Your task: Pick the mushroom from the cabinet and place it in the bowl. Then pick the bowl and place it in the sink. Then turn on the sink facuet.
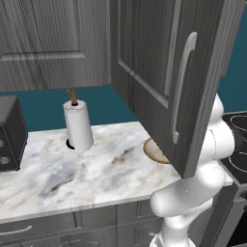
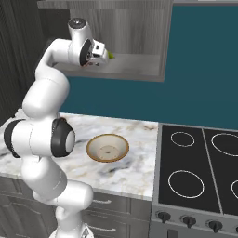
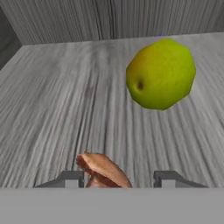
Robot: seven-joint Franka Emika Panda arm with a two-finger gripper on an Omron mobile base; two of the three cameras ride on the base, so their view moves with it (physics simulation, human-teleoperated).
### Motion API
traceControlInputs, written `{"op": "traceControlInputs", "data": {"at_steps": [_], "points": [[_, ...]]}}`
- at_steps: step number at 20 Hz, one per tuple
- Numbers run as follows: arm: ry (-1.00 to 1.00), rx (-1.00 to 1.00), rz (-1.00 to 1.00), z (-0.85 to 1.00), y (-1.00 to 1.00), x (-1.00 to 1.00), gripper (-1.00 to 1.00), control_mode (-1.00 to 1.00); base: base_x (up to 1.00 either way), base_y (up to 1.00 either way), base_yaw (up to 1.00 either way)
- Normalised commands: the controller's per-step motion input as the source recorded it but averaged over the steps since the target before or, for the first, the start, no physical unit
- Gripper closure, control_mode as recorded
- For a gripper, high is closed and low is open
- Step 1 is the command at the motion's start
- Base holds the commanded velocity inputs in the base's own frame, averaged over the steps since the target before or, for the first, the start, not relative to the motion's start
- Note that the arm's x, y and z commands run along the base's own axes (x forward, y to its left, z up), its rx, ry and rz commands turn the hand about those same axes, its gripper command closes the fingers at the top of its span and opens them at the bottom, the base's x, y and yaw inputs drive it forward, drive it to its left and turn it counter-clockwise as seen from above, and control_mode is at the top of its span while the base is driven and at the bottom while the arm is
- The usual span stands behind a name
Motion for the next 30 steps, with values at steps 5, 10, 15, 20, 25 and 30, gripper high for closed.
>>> {"op": "traceControlInputs", "data": {"at_steps": [5, 10, 15, 20, 25, 30], "points": [[-0.06, 0.0, 0.0, -0.19, 0.0, -0.11, 1.0, -1.0, 0.0, 0.0, 0.0], [-0.12, 0.0, 0.0, -0.08, 0.0, -0.65, 1.0, -1.0, 0.0, 0.0, 0.0], [-0.09, 0.0, 0.0, 0.0, 0.0, -0.97, 1.0, -1.0, 0.0, 0.0, 0.0], [-0.01, 0.0, -0.04, 0.0, -0.15, -1.0, 1.0, -1.0, 0.0, 0.0, 0.0], [0.1, 0.01, -0.14, -0.1, -0.43, -1.0, 1.0, -1.0, 0.0, 0.0, 0.0], [0.25, 0.0, -0.1, -0.51, -0.4, -0.91, 1.0, -1.0, 0.0, 0.0, 0.0]]}}
